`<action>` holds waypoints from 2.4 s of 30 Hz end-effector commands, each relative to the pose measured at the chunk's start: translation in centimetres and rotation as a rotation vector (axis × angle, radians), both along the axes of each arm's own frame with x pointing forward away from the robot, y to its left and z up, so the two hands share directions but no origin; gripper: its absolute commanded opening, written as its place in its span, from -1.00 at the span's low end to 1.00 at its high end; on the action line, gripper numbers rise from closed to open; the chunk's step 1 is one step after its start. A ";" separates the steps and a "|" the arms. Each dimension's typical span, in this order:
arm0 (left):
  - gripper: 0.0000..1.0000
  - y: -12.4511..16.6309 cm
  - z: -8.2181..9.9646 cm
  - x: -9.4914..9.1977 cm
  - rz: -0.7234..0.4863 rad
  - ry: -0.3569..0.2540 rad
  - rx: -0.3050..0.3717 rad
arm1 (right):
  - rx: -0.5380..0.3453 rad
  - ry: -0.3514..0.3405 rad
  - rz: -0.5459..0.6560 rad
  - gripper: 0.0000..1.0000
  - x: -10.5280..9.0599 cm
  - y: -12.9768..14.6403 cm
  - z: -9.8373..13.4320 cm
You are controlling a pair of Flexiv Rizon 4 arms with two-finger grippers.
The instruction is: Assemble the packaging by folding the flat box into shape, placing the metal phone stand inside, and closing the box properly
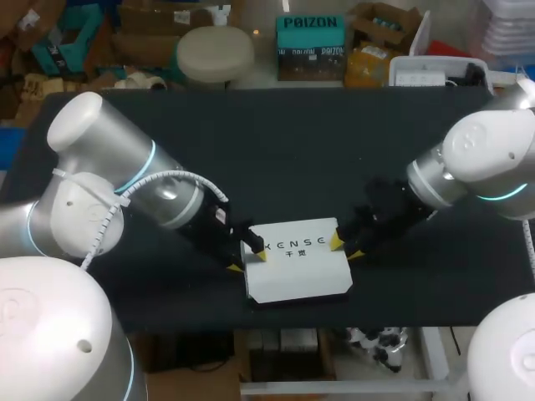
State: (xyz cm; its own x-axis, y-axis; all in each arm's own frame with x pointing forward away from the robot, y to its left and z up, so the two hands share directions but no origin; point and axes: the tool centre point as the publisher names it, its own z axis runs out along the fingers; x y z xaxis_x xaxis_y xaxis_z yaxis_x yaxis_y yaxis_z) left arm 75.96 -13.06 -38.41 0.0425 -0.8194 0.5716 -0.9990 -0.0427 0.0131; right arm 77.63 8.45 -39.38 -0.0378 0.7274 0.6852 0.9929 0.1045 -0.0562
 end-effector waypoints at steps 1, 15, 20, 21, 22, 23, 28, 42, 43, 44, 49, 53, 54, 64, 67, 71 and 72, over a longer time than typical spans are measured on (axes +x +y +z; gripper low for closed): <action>0.19 -0.4 -0.4 0.3 -0.003 0.005 -0.018 | 0.006 0.008 0.003 -0.02 0.0 0.3 0.0; 0.17 -0.9 -0.2 0.7 -0.005 0.061 -0.059 | -0.006 0.063 -0.009 -0.01 0.3 0.7 -0.1; 0.14 -0.9 0.1 0.8 -0.006 0.081 -0.073 | -0.008 0.077 -0.017 -0.02 0.4 0.6 0.0; 0.15 -0.9 0.2 0.9 -0.010 0.090 -0.078 | -0.008 0.079 -0.018 -0.02 0.4 0.6 0.0; 0.15 -0.9 0.3 1.0 -0.007 0.096 -0.078 | -0.008 0.082 -0.019 -0.02 0.4 0.6 0.0; 0.14 -1.0 0.3 1.0 -0.003 0.098 -0.076 | -0.009 0.086 -0.019 -0.02 0.4 0.7 0.1; 0.17 -1.1 0.6 1.1 0.002 0.109 -0.070 | -0.013 0.101 -0.024 -0.02 0.5 0.7 0.2; 0.14 -1.1 1.2 1.0 0.023 0.139 -0.089 | -0.005 0.145 -0.030 -0.04 0.8 0.6 0.7; 0.11 -1.1 1.2 1.0 0.024 0.148 -0.092 | -0.003 0.151 -0.031 -0.06 0.9 0.6 0.6; 0.08 -1.1 1.2 1.0 0.025 0.153 -0.094 | -0.002 0.154 -0.030 -0.07 0.9 0.6 0.6; -0.02 -0.9 1.4 1.3 0.026 0.166 -0.099 | 0.000 0.172 -0.029 -0.08 1.1 0.6 0.8; 0.04 -0.9 1.5 1.3 0.028 0.172 -0.102 | 0.001 0.177 -0.029 -0.07 1.2 0.6 1.1; 0.04 -0.8 1.5 1.4 0.028 0.178 -0.106 | 0.001 0.179 -0.028 -0.07 1.2 0.6 1.2; 0.11 -0.4 1.6 1.8 0.037 0.222 -0.130 | 0.001 0.205 -0.026 -0.07 1.5 0.9 1.8; 0.11 -0.2 1.7 1.9 0.036 0.234 -0.141 | 0.004 0.213 -0.025 -0.07 1.6 0.9 2.0; 0.13 0.0 2.0 2.0 0.036 0.243 -0.149 | 0.003 0.225 -0.027 -0.07 1.7 1.0 2.2; 0.15 0.1 2.1 2.1 0.037 0.247 -0.152 | 0.004 0.226 -0.028 -0.07 1.8 1.0 2.3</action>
State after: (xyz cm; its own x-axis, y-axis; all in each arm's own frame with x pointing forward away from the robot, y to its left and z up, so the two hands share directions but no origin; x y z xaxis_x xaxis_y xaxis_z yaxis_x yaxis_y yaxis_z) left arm 77.66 -12.70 -36.52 0.2238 -0.7188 0.6582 -0.9641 -0.0645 0.2575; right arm 78.99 8.96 -37.30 0.1362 0.7236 0.6766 0.9611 0.0691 -0.2674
